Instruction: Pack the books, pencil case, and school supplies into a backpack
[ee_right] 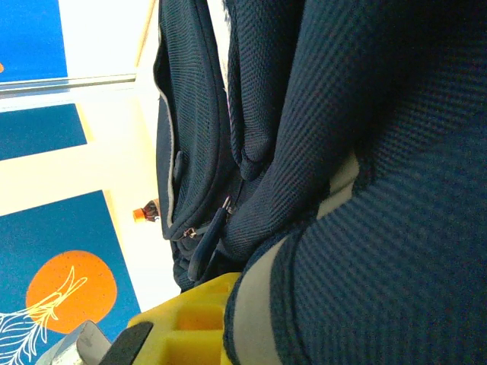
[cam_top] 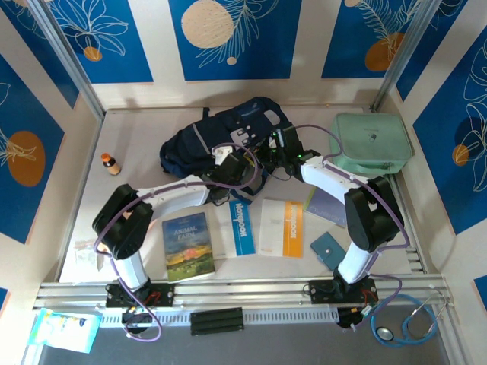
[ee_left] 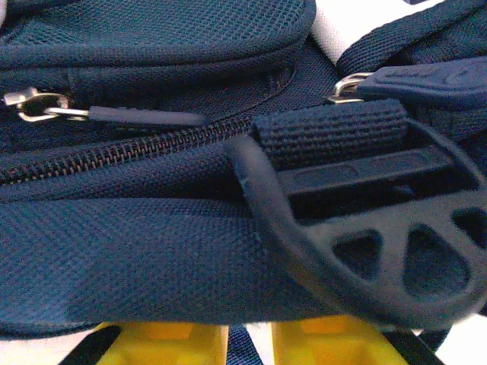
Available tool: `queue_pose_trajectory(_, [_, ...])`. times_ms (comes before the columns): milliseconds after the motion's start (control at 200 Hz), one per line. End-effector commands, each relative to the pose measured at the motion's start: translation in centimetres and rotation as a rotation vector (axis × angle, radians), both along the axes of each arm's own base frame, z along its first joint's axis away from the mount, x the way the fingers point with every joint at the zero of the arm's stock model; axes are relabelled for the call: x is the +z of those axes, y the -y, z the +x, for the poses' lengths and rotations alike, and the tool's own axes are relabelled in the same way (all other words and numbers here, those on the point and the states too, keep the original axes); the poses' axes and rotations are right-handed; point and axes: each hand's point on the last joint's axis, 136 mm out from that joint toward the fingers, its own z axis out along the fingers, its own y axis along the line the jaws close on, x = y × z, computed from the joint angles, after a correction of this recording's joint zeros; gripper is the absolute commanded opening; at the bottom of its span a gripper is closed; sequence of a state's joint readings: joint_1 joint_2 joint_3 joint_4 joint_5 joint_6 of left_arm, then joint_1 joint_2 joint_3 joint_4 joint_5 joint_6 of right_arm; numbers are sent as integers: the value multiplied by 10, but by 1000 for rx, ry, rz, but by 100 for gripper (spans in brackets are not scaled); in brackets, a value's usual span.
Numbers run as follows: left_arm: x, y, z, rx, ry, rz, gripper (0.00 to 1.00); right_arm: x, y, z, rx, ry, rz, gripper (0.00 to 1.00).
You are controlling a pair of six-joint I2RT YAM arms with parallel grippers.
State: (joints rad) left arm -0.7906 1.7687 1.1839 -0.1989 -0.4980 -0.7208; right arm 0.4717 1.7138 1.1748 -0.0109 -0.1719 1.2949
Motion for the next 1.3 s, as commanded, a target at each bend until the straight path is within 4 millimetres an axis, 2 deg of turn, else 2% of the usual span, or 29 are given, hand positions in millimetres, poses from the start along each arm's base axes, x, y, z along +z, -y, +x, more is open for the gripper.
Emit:
queue_pose_trajectory(0, [9,3,7,8,38,9,20,42,-14,1,47,83,85,5])
queue_pose_trajectory(150, [10,3,6,-4,42,17,19,42,-15,0,50,84,86,5])
queue_pose_trajectory(330, [9,14,5,-73,52,2,25,43,-15,1,47,84,85,5])
queue_pose_trajectory(515, [8,14,6,-79,60,14,26,43,-16,0,50,83,87,5])
queue_pose_trajectory(765, [9,10,10,-54,68,43,16,42,-16,-1,53,78,90,5])
queue_pose_trajectory(985, [6,5,7,-39,55,51,3,41,-13,1,43,82,81,5])
queue_pose_trajectory(1020, [5,4,5,-41,48,51,0,40,-11,2,38,82,78,5])
queue_pose_trajectory(1126, [4,-1,-3,-48,27,44,0,38,-4,5,21,87,61,5])
queue_pose_trajectory(1296, [-9,-10,-27,-135,-61,9,0,31,10,10,-14,96,17,5])
